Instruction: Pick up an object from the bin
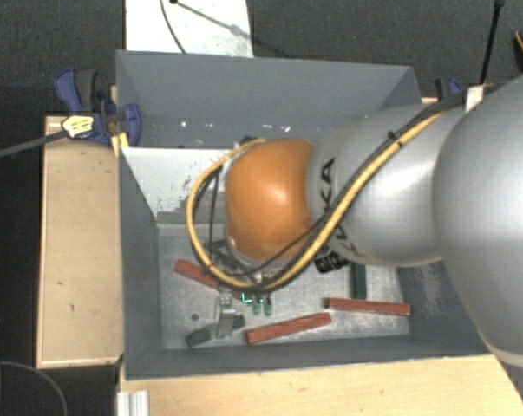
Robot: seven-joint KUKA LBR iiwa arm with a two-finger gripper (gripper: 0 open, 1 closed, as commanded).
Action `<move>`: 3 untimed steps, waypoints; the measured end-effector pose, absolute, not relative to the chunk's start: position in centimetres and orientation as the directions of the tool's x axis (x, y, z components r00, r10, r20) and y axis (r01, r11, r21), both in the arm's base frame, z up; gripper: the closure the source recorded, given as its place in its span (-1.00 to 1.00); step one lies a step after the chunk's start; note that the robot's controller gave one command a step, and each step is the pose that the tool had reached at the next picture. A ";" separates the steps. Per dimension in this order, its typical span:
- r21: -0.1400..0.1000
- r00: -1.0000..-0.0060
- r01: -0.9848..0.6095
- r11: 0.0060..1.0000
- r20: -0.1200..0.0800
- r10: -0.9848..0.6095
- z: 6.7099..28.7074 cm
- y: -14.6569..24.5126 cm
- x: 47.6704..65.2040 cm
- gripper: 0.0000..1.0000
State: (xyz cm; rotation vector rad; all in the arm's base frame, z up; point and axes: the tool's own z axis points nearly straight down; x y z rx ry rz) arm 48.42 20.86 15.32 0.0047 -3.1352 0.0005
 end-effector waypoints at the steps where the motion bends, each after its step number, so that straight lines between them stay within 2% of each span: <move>1: 0.000 -0.996 0.093 0.996 0.003 0.093 6.8 18.3 49.5 -1.00; 2: 0.006 -0.995 0.096 0.995 -0.010 0.096 7.4 18.5 49.9 1.00; 3: 0.005 -0.990 0.144 0.990 -0.010 0.144 27.3 18.2 51.5 1.00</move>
Offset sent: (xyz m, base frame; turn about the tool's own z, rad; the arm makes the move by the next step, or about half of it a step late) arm 0.0118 -0.0246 -0.0832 0.0953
